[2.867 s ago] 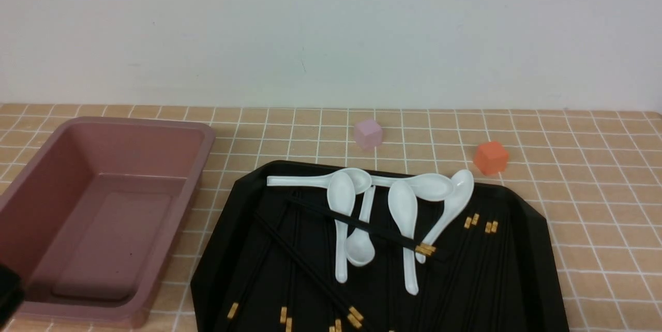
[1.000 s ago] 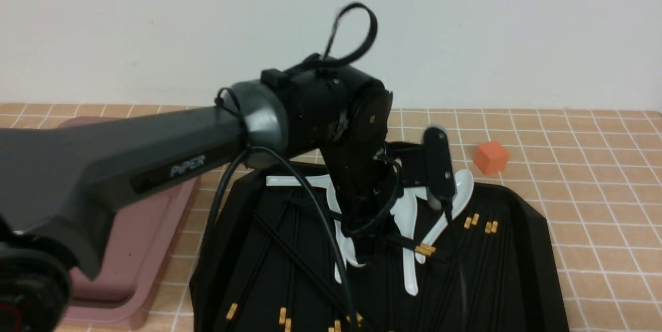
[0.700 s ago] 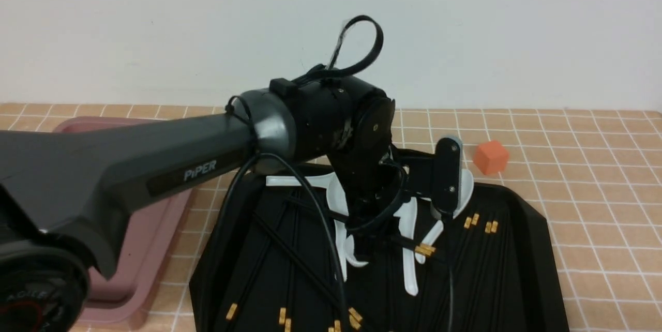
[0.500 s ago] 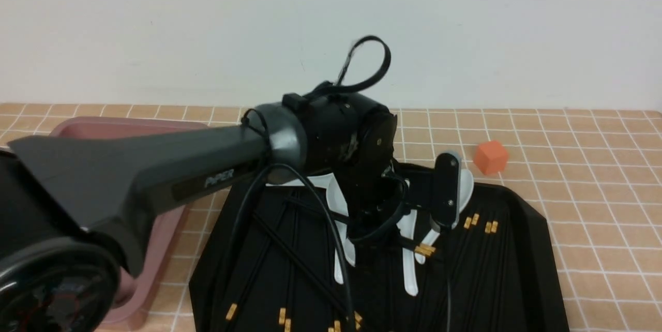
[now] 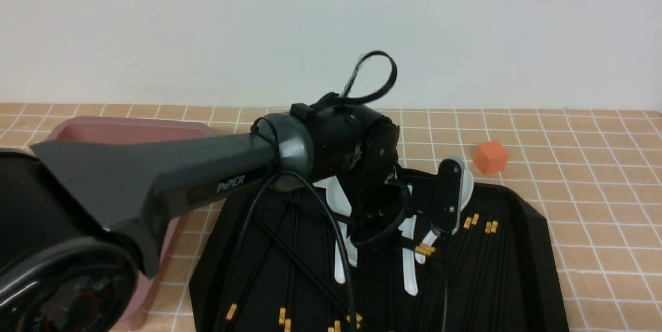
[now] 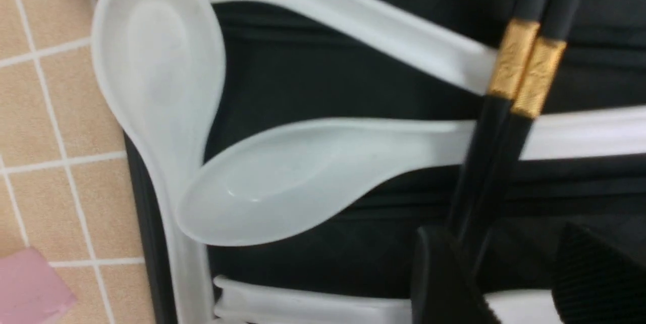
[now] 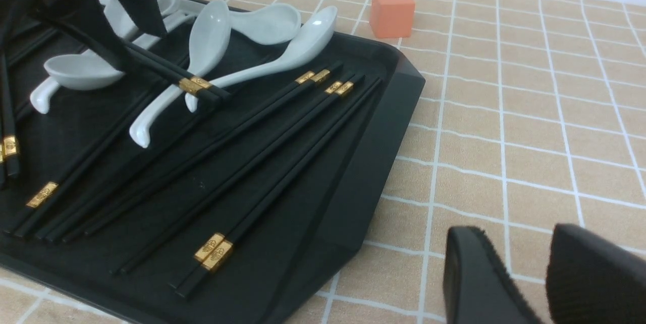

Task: On brown tablecloth take chopsticks from black tray and put them in box.
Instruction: 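Reach over to the black tray and grasp a pair of chopsticks with the left gripper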

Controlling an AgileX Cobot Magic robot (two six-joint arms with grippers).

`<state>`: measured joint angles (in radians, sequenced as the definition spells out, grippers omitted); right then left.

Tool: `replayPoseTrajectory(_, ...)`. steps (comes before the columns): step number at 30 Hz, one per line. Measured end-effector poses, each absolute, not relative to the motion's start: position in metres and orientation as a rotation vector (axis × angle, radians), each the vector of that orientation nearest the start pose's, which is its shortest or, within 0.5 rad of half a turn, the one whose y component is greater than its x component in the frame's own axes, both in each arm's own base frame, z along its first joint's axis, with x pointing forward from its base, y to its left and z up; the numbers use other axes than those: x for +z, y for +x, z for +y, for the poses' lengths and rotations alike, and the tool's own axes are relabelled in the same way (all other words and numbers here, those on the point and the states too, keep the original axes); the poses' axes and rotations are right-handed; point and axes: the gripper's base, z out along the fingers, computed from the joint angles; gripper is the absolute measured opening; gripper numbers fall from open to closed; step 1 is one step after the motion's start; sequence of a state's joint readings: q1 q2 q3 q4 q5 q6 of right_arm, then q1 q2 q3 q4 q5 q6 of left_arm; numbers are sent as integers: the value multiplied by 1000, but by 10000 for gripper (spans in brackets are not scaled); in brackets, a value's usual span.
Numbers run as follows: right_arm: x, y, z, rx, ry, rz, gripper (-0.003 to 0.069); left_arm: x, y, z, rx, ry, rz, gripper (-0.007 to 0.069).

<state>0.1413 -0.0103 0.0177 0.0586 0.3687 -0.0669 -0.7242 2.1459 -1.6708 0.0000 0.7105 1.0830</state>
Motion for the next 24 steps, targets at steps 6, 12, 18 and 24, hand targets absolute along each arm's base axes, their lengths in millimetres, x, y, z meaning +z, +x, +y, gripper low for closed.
replayPoseTrajectory(6,175,52,9,109,-157,1854,240,177,353,-312,-175,-2847,-2228,323)
replayPoseTrajectory(12,175,52,9,109,-157,1854,240,167,357,-311,-243,-2865,-2164,323)
replayPoseTrajectory(18,175,52,9,109,-157,1854,240,161,358,-311,-249,-2860,-2149,319)
replayPoseTrajectory(24,175,52,9,109,-157,1854,240,159,358,-311,-253,-2859,-2142,247)
